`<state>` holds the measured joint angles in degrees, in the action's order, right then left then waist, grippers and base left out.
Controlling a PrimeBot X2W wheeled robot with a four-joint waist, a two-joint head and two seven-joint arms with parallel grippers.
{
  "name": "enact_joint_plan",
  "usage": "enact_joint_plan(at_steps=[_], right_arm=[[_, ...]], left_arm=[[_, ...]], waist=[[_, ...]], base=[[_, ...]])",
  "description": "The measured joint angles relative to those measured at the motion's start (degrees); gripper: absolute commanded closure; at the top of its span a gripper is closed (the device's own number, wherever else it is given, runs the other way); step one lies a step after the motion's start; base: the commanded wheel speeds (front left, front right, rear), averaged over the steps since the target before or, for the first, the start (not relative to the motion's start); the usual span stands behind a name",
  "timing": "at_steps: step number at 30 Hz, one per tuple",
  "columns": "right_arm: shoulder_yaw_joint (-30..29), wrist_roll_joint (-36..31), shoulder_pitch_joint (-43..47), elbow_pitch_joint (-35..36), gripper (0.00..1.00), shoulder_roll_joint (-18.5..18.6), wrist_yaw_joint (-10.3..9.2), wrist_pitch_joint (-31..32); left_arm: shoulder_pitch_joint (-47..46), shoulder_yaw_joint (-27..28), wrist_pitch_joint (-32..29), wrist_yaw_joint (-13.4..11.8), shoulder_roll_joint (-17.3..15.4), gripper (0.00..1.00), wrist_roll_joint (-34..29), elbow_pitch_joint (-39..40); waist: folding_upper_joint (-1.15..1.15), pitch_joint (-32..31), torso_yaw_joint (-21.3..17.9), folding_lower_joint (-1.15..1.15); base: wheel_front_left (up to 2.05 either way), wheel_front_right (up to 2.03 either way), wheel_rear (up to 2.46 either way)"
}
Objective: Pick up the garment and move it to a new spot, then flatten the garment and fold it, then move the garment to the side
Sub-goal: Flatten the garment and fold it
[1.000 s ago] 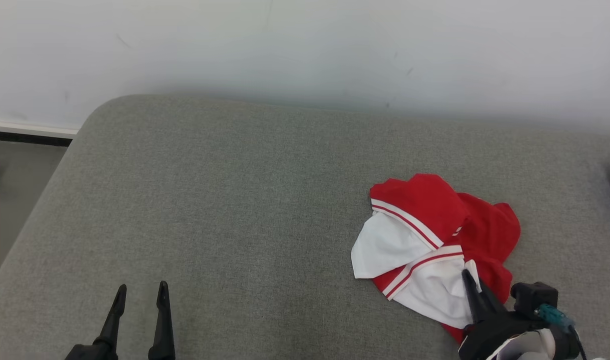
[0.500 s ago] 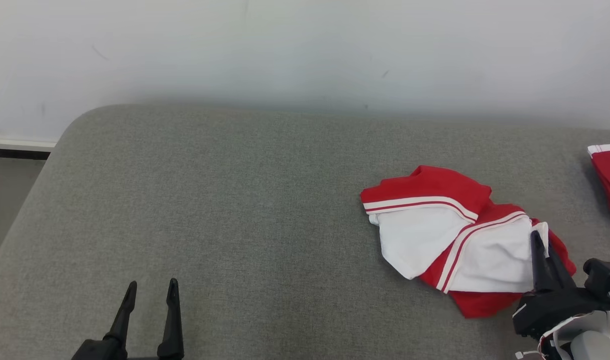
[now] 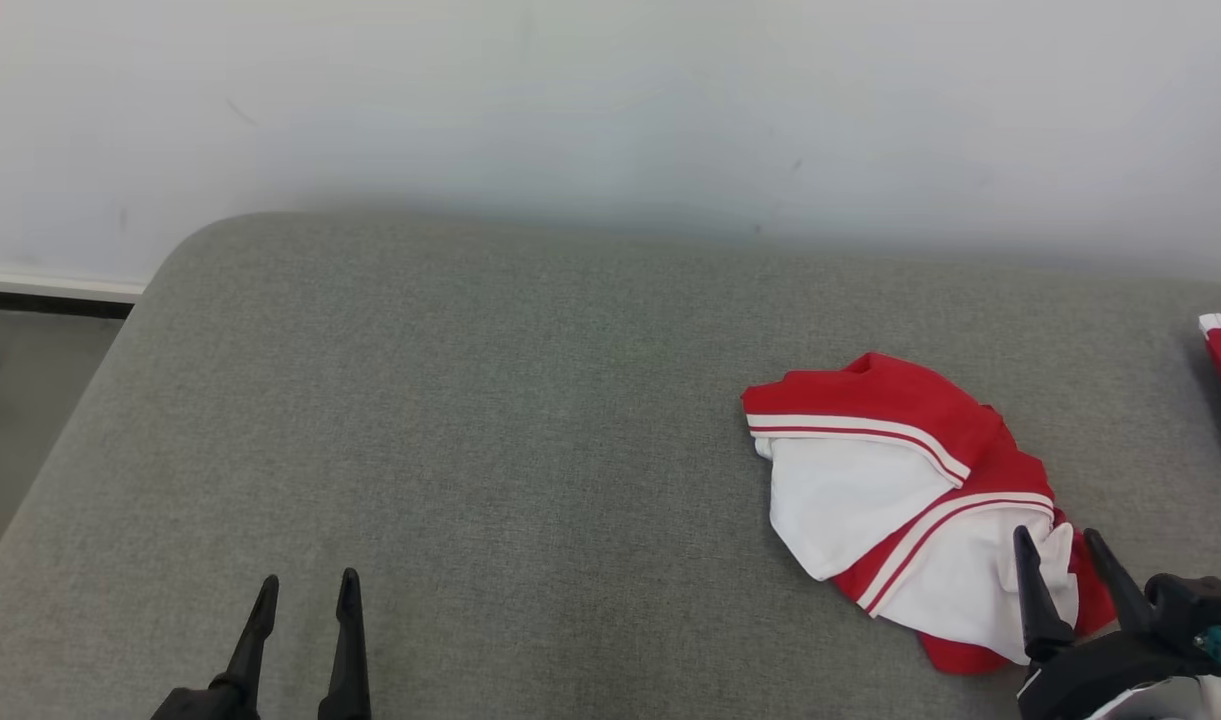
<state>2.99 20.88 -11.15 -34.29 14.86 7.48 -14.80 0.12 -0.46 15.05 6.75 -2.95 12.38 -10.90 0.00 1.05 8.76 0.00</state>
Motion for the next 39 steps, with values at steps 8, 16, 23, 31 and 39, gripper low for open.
enact_joint_plan(at_steps=[8,16,23,31,39], right_arm=[[-3.16,-1.96,3.35,6.53,0.0,0.01,0.0,-0.3],[-6.32,-3.41,7.21,15.61,0.0,-1.29,0.0,-0.33],[-6.86,-4.63,12.66,22.25,0.0,-3.57,0.0,-0.33],[-5.0,-4.95,12.56,22.32,0.0,-3.0,0.0,0.41],[-0.68,-4.9,4.67,14.55,0.0,0.01,0.0,4.24]], left_arm=[[1.02,0.82,0.0,-0.21,0.0,0.0,-0.02,0.88],[1.03,0.93,0.0,-0.25,0.0,0.0,-0.01,0.67],[2.02,1.87,0.0,-0.27,0.02,0.0,-0.03,1.51],[2.16,1.6,0.0,-0.56,0.02,0.0,-0.18,2.29],[0.71,0.83,0.0,-0.26,0.02,0.0,-0.13,1.27]], waist=[[0.0,-0.65,-1.66,0.0],[0.0,-0.94,-2.29,0.0],[0.0,-1.29,-3.93,0.0],[0.0,-0.71,-5.67,0.0],[0.0,0.36,-4.51,0.0]], base=[[0.0,0.0,0.0],[0.0,0.0,0.0],[0.0,0.0,0.0],[0.0,0.0,0.0],[0.0,0.0,0.0]])
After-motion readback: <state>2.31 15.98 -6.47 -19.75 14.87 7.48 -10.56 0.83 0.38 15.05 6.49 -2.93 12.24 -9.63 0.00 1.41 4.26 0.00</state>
